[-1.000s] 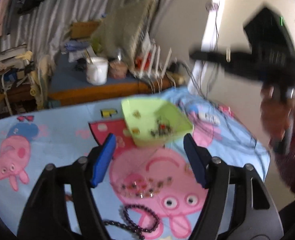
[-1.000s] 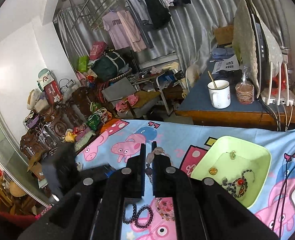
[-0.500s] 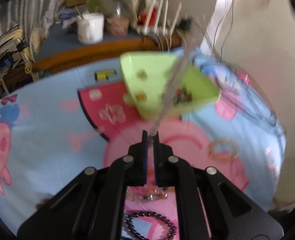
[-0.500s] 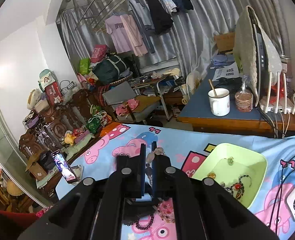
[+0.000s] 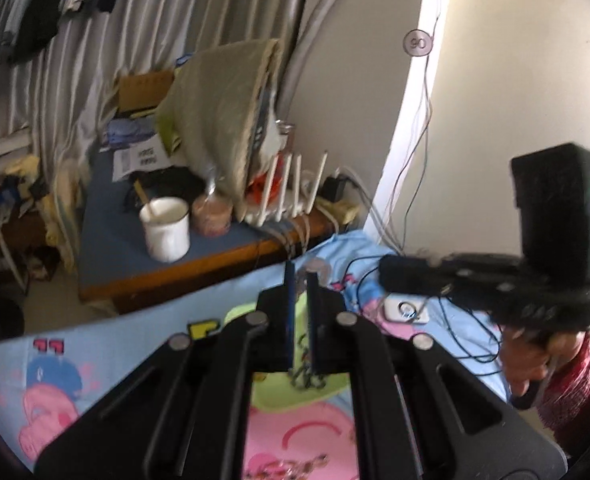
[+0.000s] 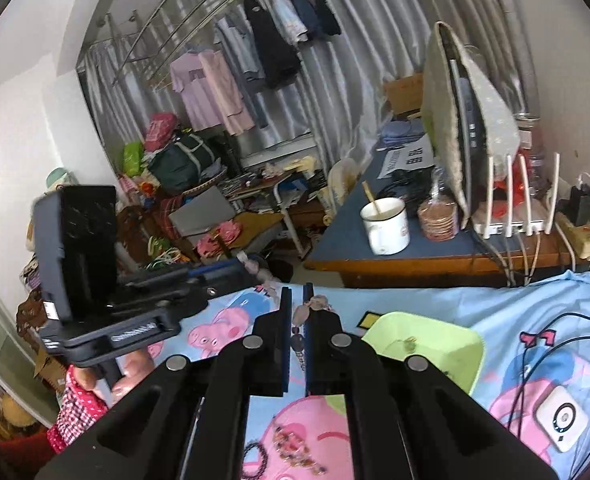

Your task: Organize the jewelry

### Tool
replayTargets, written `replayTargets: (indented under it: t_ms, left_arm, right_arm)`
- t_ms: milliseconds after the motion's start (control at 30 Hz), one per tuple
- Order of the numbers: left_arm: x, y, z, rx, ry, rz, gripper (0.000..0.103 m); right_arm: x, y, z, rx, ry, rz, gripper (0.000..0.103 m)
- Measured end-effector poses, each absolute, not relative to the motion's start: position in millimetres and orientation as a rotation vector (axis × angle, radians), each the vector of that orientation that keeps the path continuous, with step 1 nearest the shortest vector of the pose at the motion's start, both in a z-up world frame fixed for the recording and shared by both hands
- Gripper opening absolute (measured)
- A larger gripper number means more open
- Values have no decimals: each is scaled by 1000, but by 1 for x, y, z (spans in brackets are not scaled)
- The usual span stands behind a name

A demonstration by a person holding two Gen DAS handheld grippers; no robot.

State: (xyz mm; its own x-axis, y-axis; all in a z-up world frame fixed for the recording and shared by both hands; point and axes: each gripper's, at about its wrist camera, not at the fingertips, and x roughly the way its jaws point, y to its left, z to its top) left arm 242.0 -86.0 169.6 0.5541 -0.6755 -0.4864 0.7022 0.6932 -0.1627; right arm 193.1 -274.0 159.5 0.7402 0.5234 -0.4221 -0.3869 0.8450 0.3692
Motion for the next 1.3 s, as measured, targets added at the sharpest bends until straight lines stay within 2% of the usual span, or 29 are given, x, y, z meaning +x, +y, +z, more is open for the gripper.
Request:
replayTargets:
  t_ms: [267, 533, 567, 600, 667, 767, 1100, 1300]
  left_arm:
    - [269, -137, 140, 85, 647, -849, 5]
    - [297, -168, 80, 104, 777, -823, 5]
    - [304, -172, 63, 118, 831, -801, 12]
    - [310, -176, 52, 127, 874, -784, 27]
    - [323, -178, 19, 146, 978, -713, 30]
    - [324, -164, 4, 117, 1009, -697, 30]
    - [291, -93, 29, 10, 932, -677, 31]
    - [249, -41, 15, -46, 934, -656, 31]
  right_arm:
    - [218, -297, 130, 293, 599, 448, 0]
    - [243, -312, 64, 338, 708, 405, 0]
    - [248, -313, 54, 363, 726, 401, 0]
    - [256, -315, 40, 401, 766, 400, 0]
    - [269, -320, 15, 469, 841, 388, 0]
    - [267, -324, 4, 514, 852, 381, 0]
    - [229, -302, 13, 451, 816, 423, 1]
    - [192, -265, -3, 377, 868, 526, 1]
